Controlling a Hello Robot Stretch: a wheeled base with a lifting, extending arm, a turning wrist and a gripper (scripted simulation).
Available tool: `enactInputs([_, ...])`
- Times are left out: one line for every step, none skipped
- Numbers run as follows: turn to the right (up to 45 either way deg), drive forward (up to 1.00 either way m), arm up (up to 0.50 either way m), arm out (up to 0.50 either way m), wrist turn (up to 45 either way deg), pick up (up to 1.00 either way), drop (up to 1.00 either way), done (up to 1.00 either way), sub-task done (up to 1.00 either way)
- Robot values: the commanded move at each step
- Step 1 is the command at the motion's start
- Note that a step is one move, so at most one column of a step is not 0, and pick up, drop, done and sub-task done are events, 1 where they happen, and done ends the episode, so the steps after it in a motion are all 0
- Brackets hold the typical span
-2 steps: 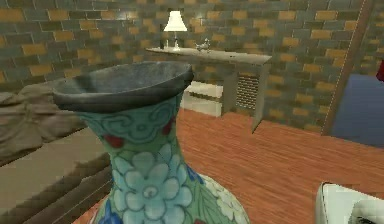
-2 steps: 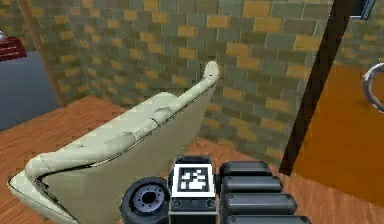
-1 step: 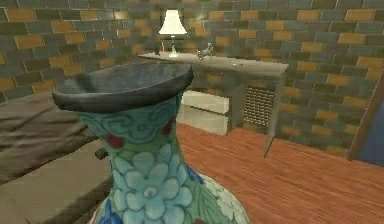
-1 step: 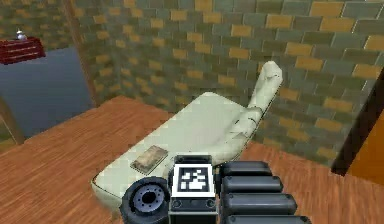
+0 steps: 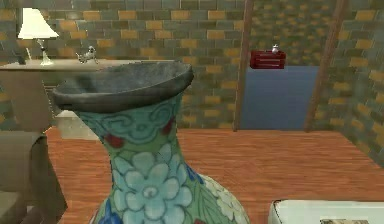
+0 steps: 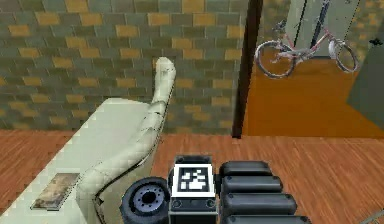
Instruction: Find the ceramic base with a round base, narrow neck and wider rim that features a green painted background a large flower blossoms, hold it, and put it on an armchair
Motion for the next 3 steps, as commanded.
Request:
enactInputs([0.0, 1.0, 0.0, 0.0, 0.0, 0.0, 0.0, 0.0, 0.0])
enactInputs([27.0, 0.0, 0.0, 0.0, 0.0, 0.0, 0.0, 0.0, 0.0])
enactInputs([0.0, 0.05, 0.0, 0.0, 0.0, 0.0, 0.0, 0.0, 0.0])
